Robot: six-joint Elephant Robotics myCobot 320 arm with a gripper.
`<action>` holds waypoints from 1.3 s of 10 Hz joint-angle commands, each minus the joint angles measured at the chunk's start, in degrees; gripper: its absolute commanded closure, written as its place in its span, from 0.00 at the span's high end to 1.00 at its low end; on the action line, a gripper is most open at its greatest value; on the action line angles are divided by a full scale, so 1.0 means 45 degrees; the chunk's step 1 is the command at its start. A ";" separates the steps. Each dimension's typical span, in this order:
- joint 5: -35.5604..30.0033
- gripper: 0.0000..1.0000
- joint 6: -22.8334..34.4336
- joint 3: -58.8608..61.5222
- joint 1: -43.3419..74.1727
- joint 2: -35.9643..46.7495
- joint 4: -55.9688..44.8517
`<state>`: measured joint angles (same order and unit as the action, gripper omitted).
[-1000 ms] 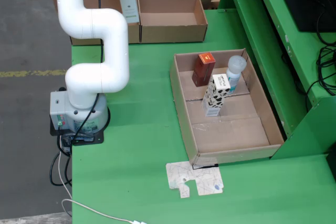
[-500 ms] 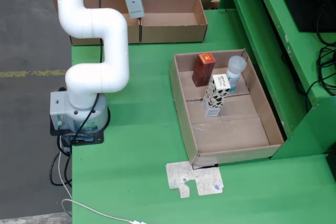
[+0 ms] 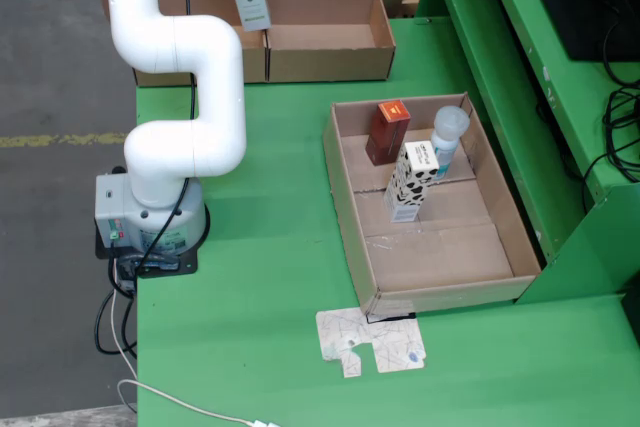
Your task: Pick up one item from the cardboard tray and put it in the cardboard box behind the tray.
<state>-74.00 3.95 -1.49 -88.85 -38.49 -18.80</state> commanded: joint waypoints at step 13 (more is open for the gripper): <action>-0.0922 0.00 -0.0941 0.0331 -0.0118 0.0613 -0.0973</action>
<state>-77.69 0.00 -1.49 -89.56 -37.70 -23.73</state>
